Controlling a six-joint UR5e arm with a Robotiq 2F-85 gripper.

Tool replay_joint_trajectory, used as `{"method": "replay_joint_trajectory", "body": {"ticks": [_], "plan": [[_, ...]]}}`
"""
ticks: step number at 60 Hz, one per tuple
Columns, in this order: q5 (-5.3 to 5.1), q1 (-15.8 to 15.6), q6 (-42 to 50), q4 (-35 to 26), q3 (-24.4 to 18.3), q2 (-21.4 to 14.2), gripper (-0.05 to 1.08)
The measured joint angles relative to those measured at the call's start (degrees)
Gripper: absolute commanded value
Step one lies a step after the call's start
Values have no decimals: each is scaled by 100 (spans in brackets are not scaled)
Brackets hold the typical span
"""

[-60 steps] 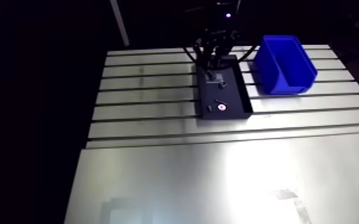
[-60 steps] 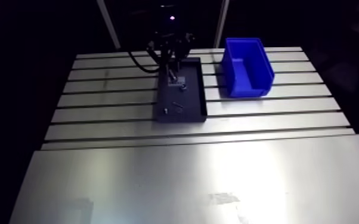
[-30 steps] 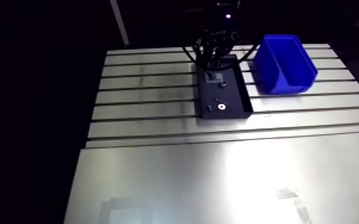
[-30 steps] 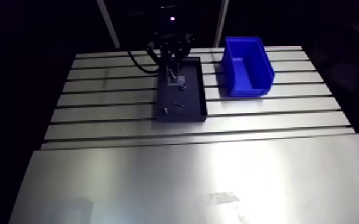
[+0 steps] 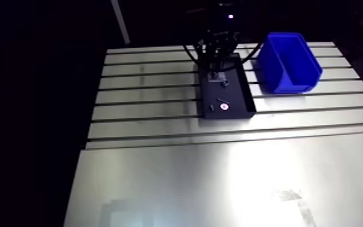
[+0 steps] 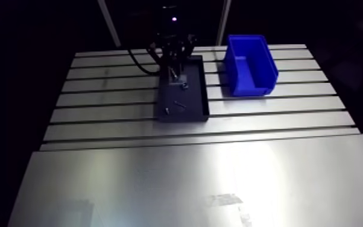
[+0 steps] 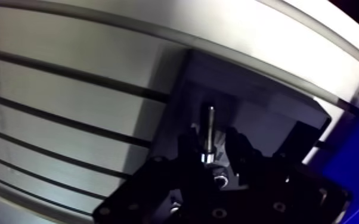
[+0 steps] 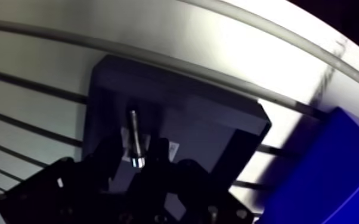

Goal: Pick up the M10 bolt from the tray and put it into the blue bin.

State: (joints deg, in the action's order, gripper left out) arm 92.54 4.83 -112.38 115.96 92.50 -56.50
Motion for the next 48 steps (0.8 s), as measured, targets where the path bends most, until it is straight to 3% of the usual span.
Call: {"method": "replay_joint_trajectory", "body": {"ticks": [20,39,48], "plan": [[3,-1,1,-1,0,31,69],[-2,0,-2,1,-11,38,88],[-3,0,-4,1,-13,38,89]]}}
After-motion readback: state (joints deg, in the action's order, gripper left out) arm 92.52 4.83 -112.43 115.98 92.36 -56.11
